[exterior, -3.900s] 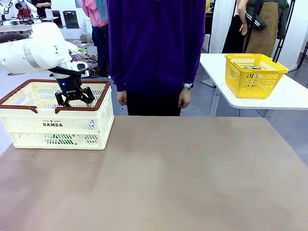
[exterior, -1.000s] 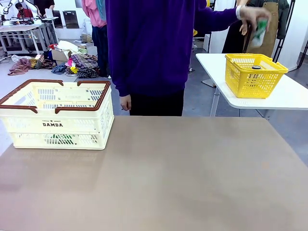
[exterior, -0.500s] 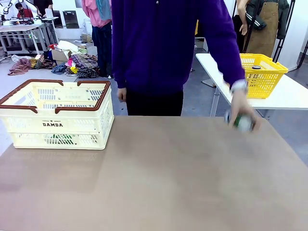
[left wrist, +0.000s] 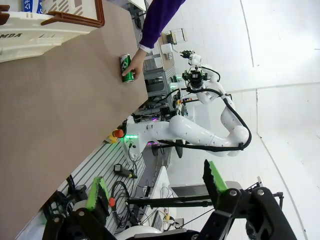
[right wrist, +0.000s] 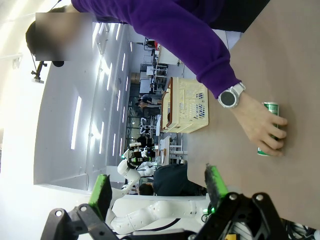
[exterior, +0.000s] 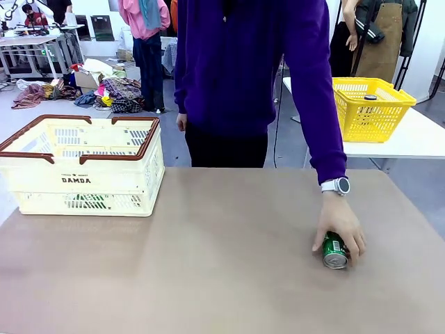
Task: Place the drinks into the Shopping basket.
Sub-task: Pick up one drink and place it into the Shopping basket.
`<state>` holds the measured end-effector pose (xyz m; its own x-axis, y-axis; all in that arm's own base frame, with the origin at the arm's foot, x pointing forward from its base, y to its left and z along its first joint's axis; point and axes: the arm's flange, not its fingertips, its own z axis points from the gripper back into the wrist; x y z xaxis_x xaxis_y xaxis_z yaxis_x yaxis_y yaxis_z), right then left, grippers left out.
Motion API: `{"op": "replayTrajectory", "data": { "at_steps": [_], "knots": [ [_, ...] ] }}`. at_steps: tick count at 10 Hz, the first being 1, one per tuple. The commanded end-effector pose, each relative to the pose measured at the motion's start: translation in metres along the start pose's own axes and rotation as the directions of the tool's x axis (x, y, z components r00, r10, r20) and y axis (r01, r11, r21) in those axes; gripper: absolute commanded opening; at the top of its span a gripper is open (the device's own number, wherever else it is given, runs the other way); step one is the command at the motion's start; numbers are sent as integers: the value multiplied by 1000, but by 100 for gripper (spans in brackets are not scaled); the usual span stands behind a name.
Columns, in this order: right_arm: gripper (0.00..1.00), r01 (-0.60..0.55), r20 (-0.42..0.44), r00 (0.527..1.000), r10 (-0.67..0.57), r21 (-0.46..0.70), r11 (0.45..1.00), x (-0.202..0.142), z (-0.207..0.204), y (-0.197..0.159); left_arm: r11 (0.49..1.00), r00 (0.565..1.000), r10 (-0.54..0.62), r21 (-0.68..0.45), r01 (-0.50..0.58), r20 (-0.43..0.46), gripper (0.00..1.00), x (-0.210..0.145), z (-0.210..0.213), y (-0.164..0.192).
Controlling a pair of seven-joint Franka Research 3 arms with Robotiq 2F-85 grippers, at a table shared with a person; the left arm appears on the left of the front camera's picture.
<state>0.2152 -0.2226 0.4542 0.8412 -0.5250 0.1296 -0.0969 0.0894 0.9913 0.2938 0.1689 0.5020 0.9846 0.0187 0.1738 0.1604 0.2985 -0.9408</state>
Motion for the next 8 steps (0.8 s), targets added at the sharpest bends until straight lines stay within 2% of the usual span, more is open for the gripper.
{"op": "replayTrajectory", "data": {
  "at_steps": [1,7,8],
  "knots": [
    [100,1,9,1000,-1,21,1000,2,0,5,1000,1000,-1,3,1,-3,100,-3,-2,0],
    [100,0,0,1000,0,0,1000,0,0,0,1000,1000,-1,3,1,-3,100,-3,-2,0],
    [100,-9,-77,997,4,-67,998,7,-27,15,1000,1000,-1,3,1,-3,100,-3,-2,0]
  ]
}}
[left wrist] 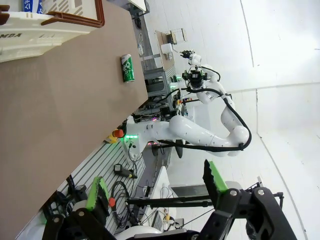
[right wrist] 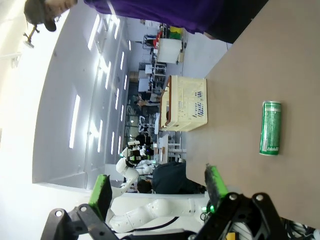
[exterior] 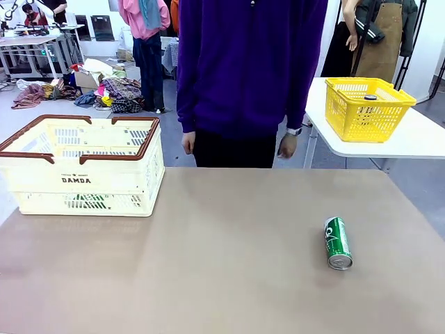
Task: Place the drinks into the Shopping basket.
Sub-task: Pick up one drink and place it into the Shopping basket.
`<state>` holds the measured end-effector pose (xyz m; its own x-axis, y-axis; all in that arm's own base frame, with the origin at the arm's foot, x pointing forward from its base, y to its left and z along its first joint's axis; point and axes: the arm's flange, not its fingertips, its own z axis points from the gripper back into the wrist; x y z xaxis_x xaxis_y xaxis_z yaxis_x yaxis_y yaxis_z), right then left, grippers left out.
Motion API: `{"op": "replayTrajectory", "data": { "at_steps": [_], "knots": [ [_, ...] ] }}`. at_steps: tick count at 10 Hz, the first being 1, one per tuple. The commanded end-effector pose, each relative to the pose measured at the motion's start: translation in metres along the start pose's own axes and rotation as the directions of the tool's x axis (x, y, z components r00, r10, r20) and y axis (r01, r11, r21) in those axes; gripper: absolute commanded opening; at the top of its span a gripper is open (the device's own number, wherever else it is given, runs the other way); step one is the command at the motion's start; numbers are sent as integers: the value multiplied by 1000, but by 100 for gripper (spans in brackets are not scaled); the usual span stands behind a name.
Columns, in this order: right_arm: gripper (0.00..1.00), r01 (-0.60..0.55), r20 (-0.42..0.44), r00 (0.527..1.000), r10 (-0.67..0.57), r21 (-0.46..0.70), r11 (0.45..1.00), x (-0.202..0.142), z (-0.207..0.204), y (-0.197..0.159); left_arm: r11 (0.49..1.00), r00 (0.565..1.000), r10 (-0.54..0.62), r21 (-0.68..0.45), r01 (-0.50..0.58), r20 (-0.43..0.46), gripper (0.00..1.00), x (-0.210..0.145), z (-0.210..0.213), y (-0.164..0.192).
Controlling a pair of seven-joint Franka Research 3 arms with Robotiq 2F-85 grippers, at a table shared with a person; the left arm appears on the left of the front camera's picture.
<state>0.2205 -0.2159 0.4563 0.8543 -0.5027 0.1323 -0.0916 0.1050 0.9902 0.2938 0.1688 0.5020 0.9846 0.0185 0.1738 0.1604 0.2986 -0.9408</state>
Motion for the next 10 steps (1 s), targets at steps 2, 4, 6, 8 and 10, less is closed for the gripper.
{"op": "replayTrajectory", "data": {
  "at_steps": [2,4,6,8,10],
  "knots": [
    [100,-76,-251,968,-9,-325,943,27,-103,50,1000,1000,-1,2,1,-2,100,-3,-2,0],
    [100,-202,-413,909,-60,-563,801,41,-205,55,1000,1000,-1,2,1,-2,100,-3,-2,0],
    [100,-403,-524,847,-90,-743,534,31,-278,48,1000,1000,-1,2,1,-2,100,-3,-2,0],
    [100,-490,-563,824,-70,-768,413,22,-293,46,1000,1000,-1,2,1,-2,100,-3,-2,0],
    [100,-666,-698,716,-11,-687,291,3,-306,42,1000,1000,-1,2,1,-2,100,-3,-2,0]
  ]
}}
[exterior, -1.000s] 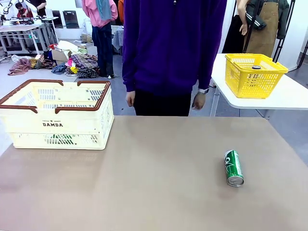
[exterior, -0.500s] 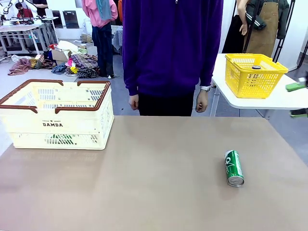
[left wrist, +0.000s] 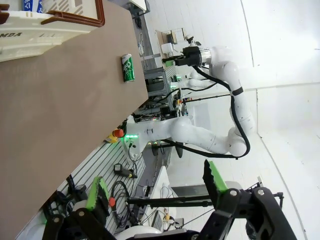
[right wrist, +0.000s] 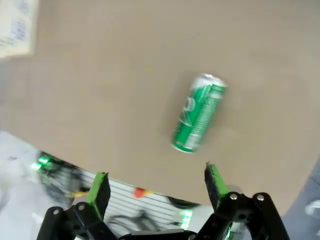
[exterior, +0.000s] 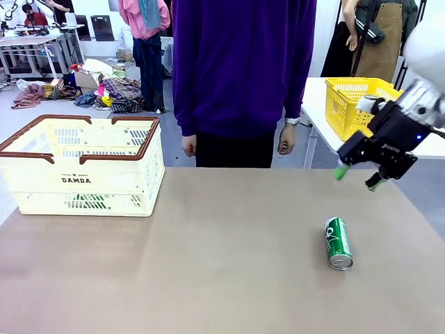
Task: Place the drinks into the Shopping basket.
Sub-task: Pick up one drink and place it into the Shopping basket.
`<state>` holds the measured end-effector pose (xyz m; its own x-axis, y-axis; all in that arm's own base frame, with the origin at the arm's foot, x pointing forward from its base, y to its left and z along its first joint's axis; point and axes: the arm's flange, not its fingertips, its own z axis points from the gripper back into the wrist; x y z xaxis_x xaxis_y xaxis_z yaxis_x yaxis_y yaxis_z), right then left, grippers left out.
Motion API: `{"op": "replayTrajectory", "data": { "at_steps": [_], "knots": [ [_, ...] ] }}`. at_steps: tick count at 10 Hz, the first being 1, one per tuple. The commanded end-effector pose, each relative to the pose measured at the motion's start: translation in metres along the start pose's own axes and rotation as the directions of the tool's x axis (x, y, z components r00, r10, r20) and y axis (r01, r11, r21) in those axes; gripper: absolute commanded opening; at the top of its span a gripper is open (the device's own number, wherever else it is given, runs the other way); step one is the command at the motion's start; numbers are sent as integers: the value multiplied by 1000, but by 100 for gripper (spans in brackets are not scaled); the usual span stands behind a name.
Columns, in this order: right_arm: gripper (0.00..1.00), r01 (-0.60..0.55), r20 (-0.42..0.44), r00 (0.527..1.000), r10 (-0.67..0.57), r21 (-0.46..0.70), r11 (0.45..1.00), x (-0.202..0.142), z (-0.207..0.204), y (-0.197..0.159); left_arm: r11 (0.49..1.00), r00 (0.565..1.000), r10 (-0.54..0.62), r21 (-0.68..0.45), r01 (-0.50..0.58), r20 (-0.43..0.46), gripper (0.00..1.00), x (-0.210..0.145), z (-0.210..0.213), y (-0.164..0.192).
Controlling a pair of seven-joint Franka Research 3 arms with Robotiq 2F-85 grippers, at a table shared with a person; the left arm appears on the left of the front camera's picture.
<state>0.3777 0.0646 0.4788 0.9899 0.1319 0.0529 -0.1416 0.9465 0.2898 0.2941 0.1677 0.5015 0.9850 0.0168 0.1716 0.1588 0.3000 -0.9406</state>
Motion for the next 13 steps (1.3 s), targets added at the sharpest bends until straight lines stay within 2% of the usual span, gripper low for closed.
{"op": "replayTrajectory", "data": {
  "at_steps": [1,3,4,5,8,10,13],
  "knots": [
    [100,83,52,994,-91,139,987,-1,7,-6,1000,1000,-3,1,3,0,100,-3,0,0],
    [100,83,52,994,-91,139,987,-1,7,-6,1000,1000,-3,1,3,0,100,-3,0,0],
    [100,17,4,1000,-17,43,999,-1,4,-4,1000,1000,-3,1,3,0,100,-3,0,0],
    [100,60,-26,998,-62,-96,994,9,-17,9,1000,1000,-3,1,3,0,100,-3,0,0],
    [100,231,34,973,-229,-175,957,22,-64,-1,1000,1000,-3,1,3,0,100,-3,0,0],
    [100,313,40,949,-313,-247,917,23,-98,-10,1000,1000,-3,1,3,0,100,-3,0,0],
    [100,278,-75,949,-306,-260,925,25,-146,-15,1000,1000,-3,1,3,0,100,-3,0,0]
  ]
}}
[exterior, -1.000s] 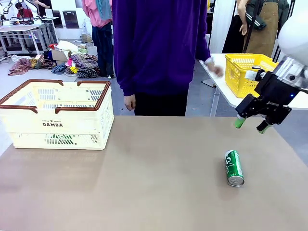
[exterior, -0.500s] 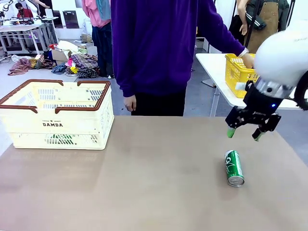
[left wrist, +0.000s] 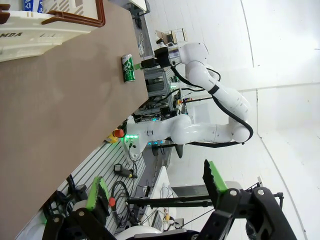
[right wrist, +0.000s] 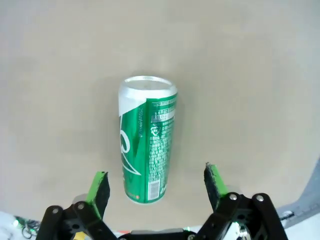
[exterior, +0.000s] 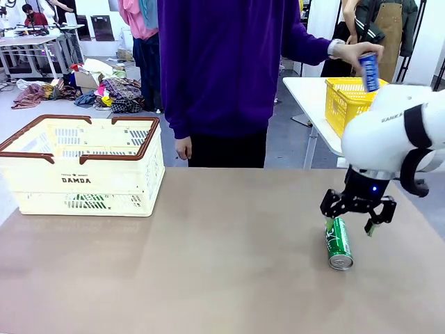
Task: Place the drinks into the Shopping basket.
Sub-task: Pick up one drink and place it into the Shopping basket.
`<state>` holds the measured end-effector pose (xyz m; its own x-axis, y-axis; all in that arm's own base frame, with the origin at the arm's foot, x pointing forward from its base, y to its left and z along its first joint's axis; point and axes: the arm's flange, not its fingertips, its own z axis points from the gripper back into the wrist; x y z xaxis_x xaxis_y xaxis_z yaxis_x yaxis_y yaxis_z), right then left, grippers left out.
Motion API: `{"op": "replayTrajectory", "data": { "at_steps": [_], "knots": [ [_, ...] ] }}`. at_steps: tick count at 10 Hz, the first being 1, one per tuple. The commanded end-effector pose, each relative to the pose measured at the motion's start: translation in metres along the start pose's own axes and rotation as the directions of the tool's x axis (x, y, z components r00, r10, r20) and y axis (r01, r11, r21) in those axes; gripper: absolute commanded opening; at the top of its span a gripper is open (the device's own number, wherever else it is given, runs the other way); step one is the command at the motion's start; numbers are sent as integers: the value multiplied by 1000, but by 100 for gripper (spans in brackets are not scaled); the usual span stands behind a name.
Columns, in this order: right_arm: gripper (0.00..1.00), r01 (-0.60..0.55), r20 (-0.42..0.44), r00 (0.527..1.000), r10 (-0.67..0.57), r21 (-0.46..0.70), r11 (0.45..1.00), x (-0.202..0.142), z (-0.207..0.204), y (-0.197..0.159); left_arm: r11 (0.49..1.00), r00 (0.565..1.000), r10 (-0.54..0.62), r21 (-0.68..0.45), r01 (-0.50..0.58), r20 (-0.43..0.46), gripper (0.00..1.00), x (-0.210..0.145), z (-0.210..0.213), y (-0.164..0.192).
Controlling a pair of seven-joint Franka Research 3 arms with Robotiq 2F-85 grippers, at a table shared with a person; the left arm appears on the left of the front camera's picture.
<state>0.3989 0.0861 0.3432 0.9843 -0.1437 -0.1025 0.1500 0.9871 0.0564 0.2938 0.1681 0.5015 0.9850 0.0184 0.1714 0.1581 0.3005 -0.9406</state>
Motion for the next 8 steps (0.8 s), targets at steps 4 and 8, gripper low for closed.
{"op": "replayTrajectory", "data": {
  "at_steps": [4,8],
  "knots": [
    [100,67,20,997,-74,243,968,-40,65,-90,1000,1000,-3,0,3,-2,100,-3,-1,0],
    [100,73,72,975,-208,786,614,-161,124,-335,1000,1000,-3,0,3,-2,100,-3,-1,0]
  ]
}}
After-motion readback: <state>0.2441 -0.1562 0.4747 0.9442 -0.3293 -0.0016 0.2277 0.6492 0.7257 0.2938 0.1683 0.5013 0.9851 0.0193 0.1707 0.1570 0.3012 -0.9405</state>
